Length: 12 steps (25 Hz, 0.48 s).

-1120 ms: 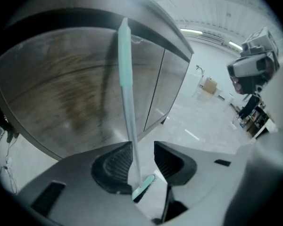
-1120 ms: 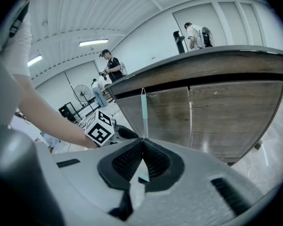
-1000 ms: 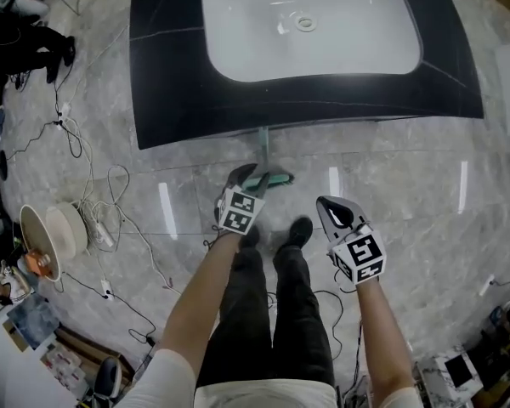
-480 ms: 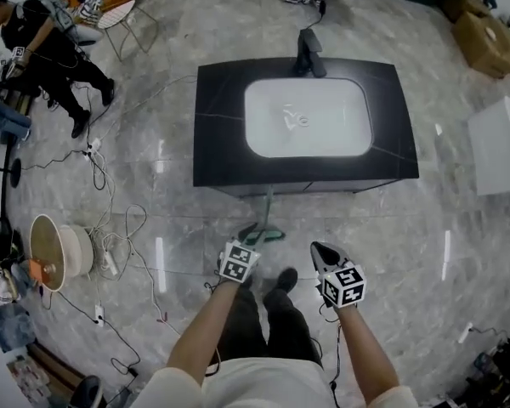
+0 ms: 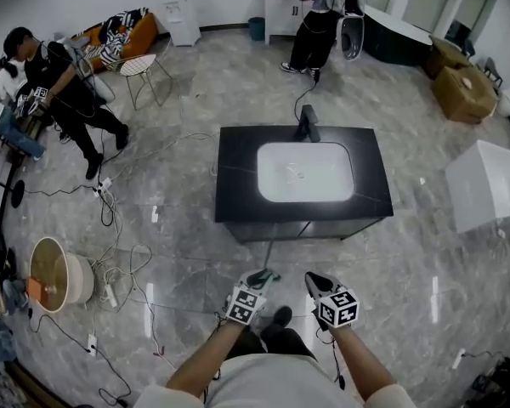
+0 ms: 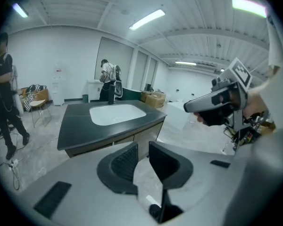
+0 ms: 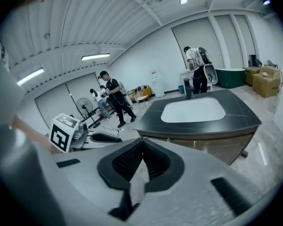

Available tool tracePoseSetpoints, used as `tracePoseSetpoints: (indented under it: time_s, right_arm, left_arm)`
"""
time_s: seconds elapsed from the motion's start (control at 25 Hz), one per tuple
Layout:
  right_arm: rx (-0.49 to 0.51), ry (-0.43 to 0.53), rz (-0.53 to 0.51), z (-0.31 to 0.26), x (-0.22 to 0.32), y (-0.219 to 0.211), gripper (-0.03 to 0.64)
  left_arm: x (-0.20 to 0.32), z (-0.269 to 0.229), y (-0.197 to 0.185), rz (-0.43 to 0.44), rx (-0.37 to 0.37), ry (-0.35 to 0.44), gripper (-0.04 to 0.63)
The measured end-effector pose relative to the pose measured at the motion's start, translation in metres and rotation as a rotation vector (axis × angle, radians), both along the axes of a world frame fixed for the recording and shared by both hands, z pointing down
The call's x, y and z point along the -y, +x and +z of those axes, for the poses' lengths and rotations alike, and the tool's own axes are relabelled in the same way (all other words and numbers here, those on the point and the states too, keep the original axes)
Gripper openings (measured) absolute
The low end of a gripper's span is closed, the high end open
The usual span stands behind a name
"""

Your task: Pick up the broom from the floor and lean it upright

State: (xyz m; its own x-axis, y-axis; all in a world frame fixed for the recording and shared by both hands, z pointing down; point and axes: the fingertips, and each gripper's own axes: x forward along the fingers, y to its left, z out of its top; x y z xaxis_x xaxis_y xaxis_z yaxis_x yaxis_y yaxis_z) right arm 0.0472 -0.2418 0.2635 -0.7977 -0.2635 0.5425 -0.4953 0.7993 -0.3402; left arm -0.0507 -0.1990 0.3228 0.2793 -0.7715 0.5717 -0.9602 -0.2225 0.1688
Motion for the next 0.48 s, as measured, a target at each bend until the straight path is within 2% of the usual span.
tracePoseSetpoints:
  time_s: [0.32, 0.48]
  right_arm:
    - [-0.010, 0.079, 0.032, -0.053, -0.040, -0.023, 0.000]
    - [0.005, 0.094, 0.060, -0.076, -0.063, -0.033, 0.000]
  left_arm:
    - [-0.045, -0.073, -0.029, -0.019, -0.090, 0.064, 0.051]
    - [-0.065, -0.100, -0.046, -0.002, -0.086, 0.123, 0.043]
